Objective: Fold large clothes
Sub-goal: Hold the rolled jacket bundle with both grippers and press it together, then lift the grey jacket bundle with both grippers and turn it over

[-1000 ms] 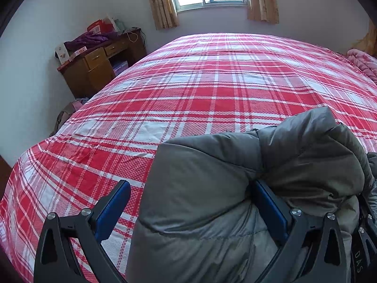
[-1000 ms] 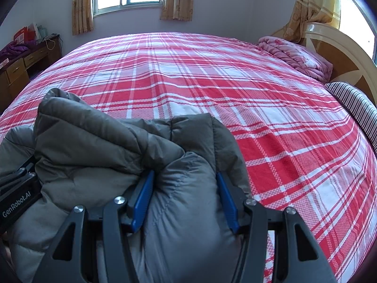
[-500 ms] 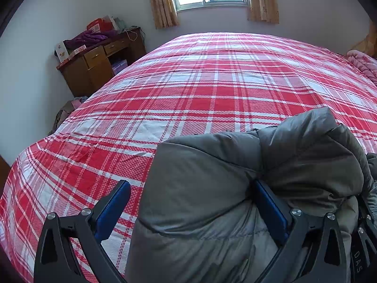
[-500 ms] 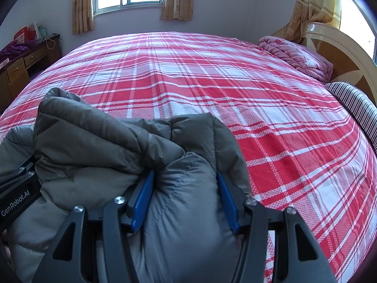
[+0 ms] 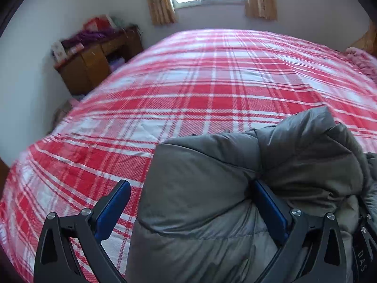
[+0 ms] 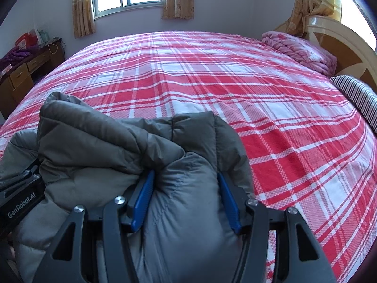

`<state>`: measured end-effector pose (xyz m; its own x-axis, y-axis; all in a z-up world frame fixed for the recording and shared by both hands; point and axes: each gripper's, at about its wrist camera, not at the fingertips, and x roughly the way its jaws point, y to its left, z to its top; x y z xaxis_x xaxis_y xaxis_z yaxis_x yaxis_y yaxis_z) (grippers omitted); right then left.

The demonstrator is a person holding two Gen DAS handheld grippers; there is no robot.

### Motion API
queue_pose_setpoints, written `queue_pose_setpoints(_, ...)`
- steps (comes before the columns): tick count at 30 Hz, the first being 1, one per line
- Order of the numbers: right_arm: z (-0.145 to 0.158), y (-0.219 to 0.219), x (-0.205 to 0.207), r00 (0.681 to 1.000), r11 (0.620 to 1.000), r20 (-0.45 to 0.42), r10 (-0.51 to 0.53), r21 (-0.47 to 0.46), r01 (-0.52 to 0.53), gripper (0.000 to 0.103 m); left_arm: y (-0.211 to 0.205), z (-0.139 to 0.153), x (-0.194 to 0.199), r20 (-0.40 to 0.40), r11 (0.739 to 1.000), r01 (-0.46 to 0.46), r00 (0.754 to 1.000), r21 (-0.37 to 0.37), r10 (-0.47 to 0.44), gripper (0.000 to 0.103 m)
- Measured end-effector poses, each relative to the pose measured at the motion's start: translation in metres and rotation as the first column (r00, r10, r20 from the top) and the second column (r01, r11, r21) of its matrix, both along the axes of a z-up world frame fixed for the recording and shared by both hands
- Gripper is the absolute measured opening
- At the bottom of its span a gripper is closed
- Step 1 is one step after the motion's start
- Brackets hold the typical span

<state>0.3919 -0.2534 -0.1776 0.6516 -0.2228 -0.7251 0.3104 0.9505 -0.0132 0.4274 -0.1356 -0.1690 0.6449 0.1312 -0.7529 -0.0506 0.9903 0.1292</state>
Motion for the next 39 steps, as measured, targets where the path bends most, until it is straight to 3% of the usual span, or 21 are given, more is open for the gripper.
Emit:
queue_pose_setpoints(3,0.008,-0.012,-0.011,1.0,0.995,0.015,0.026,0.094,-0.027,0.062,0.019,0.025,-0.021,0.011,0.996,0.07,0.998,-0.049,-0.069,0.102)
queue_pose_setpoints(5,0.017,-0.022,-0.037,0.998,0.979,0.062,0.028,0.198,-0.04,0.074,0.034,0.035,-0.042,0.033,0.992,0.113,0.993,-0.048,-0.111,0.102)
queue_pose_setpoints(7,0.017,-0.028,-0.06,0.995,0.967,0.094,0.027,0.251,-0.05,0.084,0.049,0.028,-0.058,0.024,0.99,0.131,0.991,-0.053,-0.13,0.102)
queue_pose_setpoints(12,0.0,-0.033,-0.081,0.995,0.937,0.104,0.004,0.346,-0.04,0.084,0.057,0.011,-0.074,0.003,0.978,0.165,0.986,-0.125,-0.166,0.102)
queue_pose_setpoints(17,-0.002,-0.017,-0.079,0.991,0.931,0.105,0.078,0.348,-0.111,0.082,0.043,0.007,-0.082,0.016,0.969,0.225,0.974,-0.103,-0.225,0.102)
queue_pose_setpoints(21,-0.004,-0.019,-0.084,0.978,0.886,0.159,0.132,0.424,-0.188,0.069,0.04,0.004,-0.085,0.036,0.962,0.257,0.966,-0.096,-0.254,0.102)
queue_pose_setpoints(30,-0.008,-0.026,-0.083,0.979,0.88,0.168,0.118,0.439,-0.181,0.066,0.041,0.001,-0.083,0.056,0.954,0.28,0.96,-0.108,-0.275,0.102)
queue_pose_setpoints(31,-0.007,-0.026,-0.084,0.976,0.87,0.175,0.132,0.451,-0.199,0.058,0.04,0.001,-0.084,0.06,0.953,0.284,0.958,-0.107,-0.279,0.102)
queue_pose_setpoints(33,-0.007,-0.021,-0.085,0.956,0.815,0.214,0.202,0.505,-0.285,0.043,0.037,0.002,-0.088,0.073,0.948,0.303,0.952,-0.097,-0.297,0.102)
queue_pose_setpoints(34,-0.007,-0.019,-0.086,0.952,0.815,0.214,0.218,0.497,-0.298,0.042,0.036,0.002,-0.089,0.073,0.948,0.305,0.951,-0.091,-0.299,0.102)
queue_pose_setpoints(35,-0.006,-0.016,-0.086,0.956,0.842,0.193,0.22,0.458,-0.286,0.042,0.037,0.002,-0.088,0.071,0.948,0.305,0.951,-0.094,-0.3,0.102)
queue_pose_setpoints(36,-0.007,-0.018,-0.086,0.961,0.85,0.185,0.205,0.453,-0.269,0.049,0.038,0.001,-0.088,0.068,0.947,0.306,0.952,-0.101,-0.3,0.102)
queue_pose_setpoints(39,-0.012,-0.026,-0.085,0.966,0.827,0.191,0.174,0.505,-0.248,0.057,0.04,-0.003,-0.087,0.07,0.942,0.308,0.951,-0.132,-0.301,0.102)
